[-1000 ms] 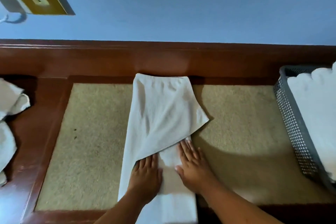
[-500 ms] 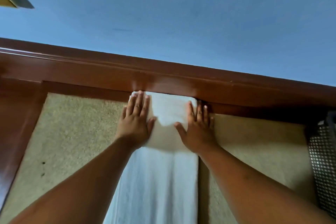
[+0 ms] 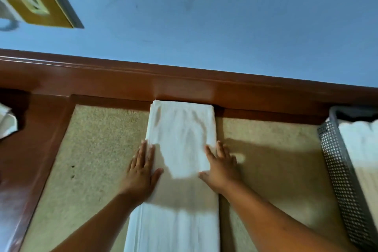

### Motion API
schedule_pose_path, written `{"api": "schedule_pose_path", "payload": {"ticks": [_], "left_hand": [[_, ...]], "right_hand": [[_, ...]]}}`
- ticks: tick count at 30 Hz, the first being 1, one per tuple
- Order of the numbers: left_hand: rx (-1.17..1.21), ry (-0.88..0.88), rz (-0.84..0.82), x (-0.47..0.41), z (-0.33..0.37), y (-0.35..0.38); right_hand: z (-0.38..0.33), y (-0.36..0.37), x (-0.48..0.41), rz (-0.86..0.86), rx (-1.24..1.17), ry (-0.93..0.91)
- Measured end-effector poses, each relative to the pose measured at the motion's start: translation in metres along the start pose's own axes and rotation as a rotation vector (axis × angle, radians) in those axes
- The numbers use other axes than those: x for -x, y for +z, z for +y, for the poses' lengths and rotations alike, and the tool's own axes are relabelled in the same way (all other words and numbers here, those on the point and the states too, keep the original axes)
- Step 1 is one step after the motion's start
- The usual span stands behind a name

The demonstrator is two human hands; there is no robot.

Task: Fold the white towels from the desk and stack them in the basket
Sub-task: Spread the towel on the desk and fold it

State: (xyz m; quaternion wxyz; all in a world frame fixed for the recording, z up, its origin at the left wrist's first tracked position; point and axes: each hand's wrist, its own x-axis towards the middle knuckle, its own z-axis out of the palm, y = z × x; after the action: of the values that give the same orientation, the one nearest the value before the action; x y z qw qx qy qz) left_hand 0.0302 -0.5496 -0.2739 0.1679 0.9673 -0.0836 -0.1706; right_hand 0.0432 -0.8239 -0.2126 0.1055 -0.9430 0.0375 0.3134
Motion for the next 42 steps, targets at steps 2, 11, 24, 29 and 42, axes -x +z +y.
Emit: {"api": "schedule_pose_path", "payload": {"ticks": [2, 11, 24, 29, 42], "left_hand": [[0.024, -0.052, -0.035, 0.049, -0.003, 0.006], [0.022, -0.051, -0.091, 0.210, -0.019, 0.029], [0.679, -0.705, -0.128, 0.295, 0.040, 0.058], [0.978, -0.822, -0.359, 0.334, 0.025, 0.072], [1.264, -0.550, -0.132, 0.470, 0.063, 0.058]], "right_hand": [[0.000, 0.027, 0.041, -0.035, -0.057, 0.027], [0.016, 0.112, 0.180, -0.046, -0.297, 0.113], [-0.024, 0.232, 0.258, 0.174, -0.723, 0.634], [-0.011, 0.229, 0.282, 0.076, -0.896, 0.469], [-0.004, 0.249, 0.417, 0.320, -1.139, 0.394]]}}
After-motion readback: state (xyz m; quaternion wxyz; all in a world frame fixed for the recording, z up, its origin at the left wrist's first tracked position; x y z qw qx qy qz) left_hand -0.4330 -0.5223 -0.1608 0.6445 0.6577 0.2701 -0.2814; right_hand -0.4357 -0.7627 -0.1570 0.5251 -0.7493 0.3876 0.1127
